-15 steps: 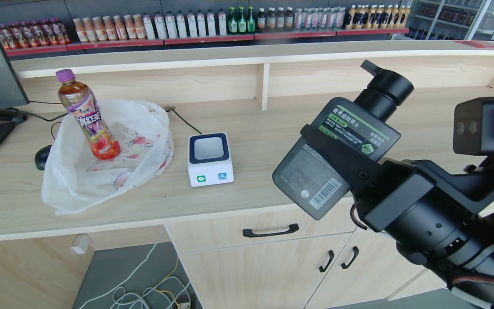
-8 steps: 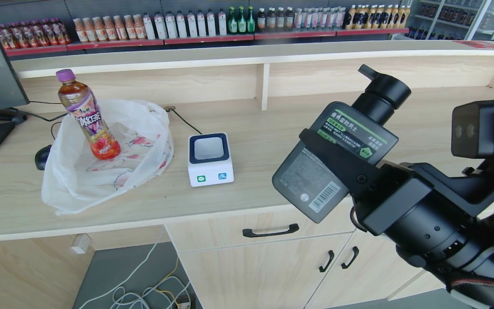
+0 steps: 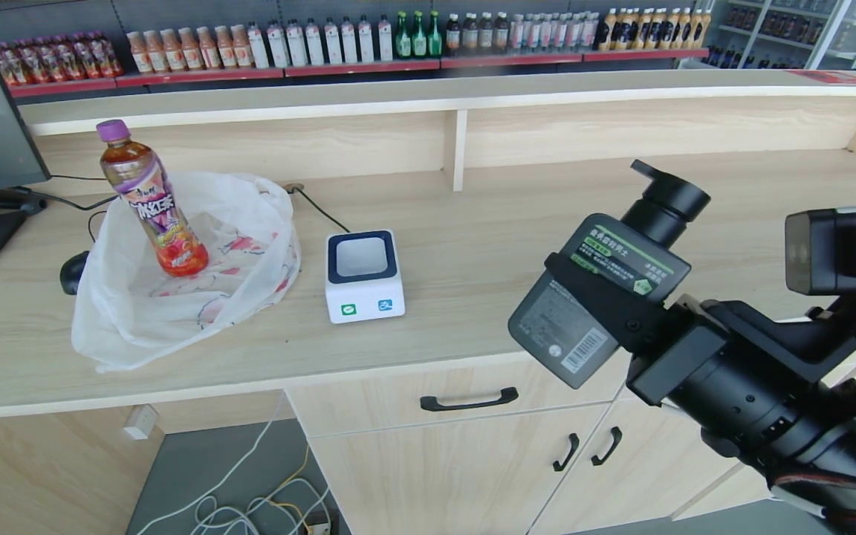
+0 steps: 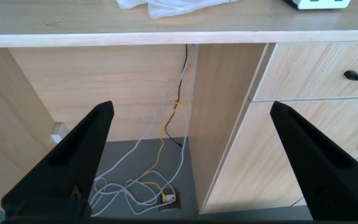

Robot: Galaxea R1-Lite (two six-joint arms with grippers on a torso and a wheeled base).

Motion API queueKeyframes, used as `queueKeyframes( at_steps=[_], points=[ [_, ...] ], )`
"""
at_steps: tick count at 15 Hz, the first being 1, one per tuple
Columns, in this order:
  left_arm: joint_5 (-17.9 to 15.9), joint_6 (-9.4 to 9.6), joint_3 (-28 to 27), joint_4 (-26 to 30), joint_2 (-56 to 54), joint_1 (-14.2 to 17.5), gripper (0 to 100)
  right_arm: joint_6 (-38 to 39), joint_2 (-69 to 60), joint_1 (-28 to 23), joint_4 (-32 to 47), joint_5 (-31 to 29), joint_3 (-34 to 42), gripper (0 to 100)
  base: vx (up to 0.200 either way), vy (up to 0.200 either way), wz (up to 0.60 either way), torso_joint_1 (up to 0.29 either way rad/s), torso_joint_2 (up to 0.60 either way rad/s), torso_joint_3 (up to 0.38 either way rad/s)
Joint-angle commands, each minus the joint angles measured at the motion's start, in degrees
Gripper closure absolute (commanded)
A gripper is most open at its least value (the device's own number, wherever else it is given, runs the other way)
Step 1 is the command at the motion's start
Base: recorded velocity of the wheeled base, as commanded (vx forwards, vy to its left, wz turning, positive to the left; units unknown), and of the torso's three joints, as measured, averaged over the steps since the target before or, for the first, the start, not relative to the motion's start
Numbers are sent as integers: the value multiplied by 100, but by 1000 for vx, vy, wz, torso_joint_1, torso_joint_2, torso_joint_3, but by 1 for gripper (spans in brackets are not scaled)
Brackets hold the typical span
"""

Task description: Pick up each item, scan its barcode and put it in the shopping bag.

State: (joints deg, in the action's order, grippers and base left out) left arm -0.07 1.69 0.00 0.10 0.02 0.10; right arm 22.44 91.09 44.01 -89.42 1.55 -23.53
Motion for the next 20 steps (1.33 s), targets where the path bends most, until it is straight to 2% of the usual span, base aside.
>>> queueKeyframes(
  at_steps=[1, 4, 7, 9, 11, 15, 18, 20],
  points=[
    [-1, -2, 0, -1, -2, -1, 0, -56, 23, -200, 3, -5, 147, 100, 0, 0, 0, 0, 0, 0],
    [-1, -2, 0, 8, -2, 8, 0, -952, 172, -446, 12, -32, 375, 100, 0, 0, 0, 0, 0, 0],
    [-1, -64, 0, -1, -2, 8, 0, -2156, 199, -1070, 12, -102, 296, 100, 0, 0, 0, 0, 0, 0],
    [-1, -64, 0, -1, -2, 8, 0, -3281, 190, -1140, 3, -480, 50, 100, 0, 0, 0, 0, 0, 0],
    [-1, -82, 0, -1, -2, 8, 0, -3387, 190, -1193, 3, -638, -372, 100, 0, 0, 0, 0, 0, 0],
    [-1, -90, 0, -1, -2, 8, 0, -3334, 322, -1237, -41, -1157, -389, 100, 0, 0, 0, 0, 0, 0],
    [-1, -90, 0, -1, -2, 8, 0, -3123, 445, -1166, -58, -1148, -425, 100, 0, 0, 0, 0, 0, 0],
    [-1, -90, 0, -1, -2, 8, 0, -3114, 445, -1158, -58, -1148, -425, 100, 0, 0, 600, 2, 10, 2]
  ],
)
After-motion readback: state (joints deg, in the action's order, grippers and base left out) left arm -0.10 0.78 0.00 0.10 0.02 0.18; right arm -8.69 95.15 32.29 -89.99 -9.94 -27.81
